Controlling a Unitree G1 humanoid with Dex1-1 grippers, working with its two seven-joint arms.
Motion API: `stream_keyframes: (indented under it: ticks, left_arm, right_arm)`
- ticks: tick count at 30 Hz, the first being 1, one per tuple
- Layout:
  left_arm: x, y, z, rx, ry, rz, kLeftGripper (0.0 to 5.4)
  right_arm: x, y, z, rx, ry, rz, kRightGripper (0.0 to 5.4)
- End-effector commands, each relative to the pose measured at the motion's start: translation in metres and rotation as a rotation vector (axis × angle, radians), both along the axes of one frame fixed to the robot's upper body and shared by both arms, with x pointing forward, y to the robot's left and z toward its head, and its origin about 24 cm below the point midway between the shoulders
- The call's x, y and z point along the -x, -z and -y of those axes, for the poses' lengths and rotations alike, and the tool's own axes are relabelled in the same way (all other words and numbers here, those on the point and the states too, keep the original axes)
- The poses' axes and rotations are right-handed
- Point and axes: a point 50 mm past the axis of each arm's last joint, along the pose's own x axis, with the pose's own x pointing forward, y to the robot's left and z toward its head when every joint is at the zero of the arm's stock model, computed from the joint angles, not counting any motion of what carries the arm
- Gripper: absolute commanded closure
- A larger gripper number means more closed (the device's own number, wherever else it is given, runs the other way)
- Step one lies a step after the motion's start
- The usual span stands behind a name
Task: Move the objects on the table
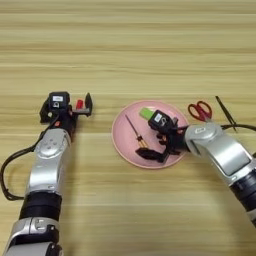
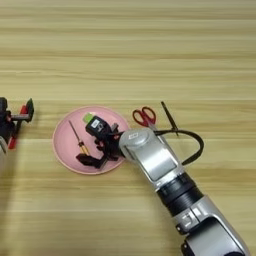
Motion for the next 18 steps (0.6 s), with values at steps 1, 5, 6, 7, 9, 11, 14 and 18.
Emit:
stream_keyframes:
  ticks: [1,5,6,7,9,11,14,18]
  left_arm:
    - [0.0008,0.0000,-0.0002,0.000,-0.009,-0.002,0.00]
    - [0.0006,-0.0002,-0.0003,0.001,-0.008,-0.002,0.00]
    - [0.0003,-0.0002,-0.0002,0.001,-0.008,-0.002,0.00]
    - [0.0002,-0.0003,-0.0002,0.001,-0.009,-0.002,0.00]
    - [0.0001,-0.0004,-0.0001,0.002,-0.009,-0.002,0.00]
    - [0.0000,-0.0005,0.0000,0.002,-0.010,-0.001,0.00]
    - [0.0000,-0.0006,0.0000,0.003,-0.009,0.000,0.00]
    - [-0.0002,-0.0006,0.0003,0.003,-0.009,0.000,0.00]
  right_arm:
    - [0.0061,0.0169,0.0048,0.024,0.016,-0.130,1.23]
    - [0.0048,0.0171,0.0052,0.030,0.017,-0.131,1.59]
    - [0.0046,0.0173,0.0053,0.032,0.017,-0.132,1.71]
    - [0.0045,0.0176,0.0054,0.033,0.017,-0.132,1.82]
    - [0.0044,0.0182,0.0056,0.037,0.016,-0.133,2.00]
    - [0.0042,0.0185,0.0059,0.040,0.016,-0.133,2.19]
    - [0.0040,0.0187,0.0060,0.046,0.013,-0.131,2.48]
    - [0.0037,0.0189,0.0061,0.050,0.012,-0.125,2.82]
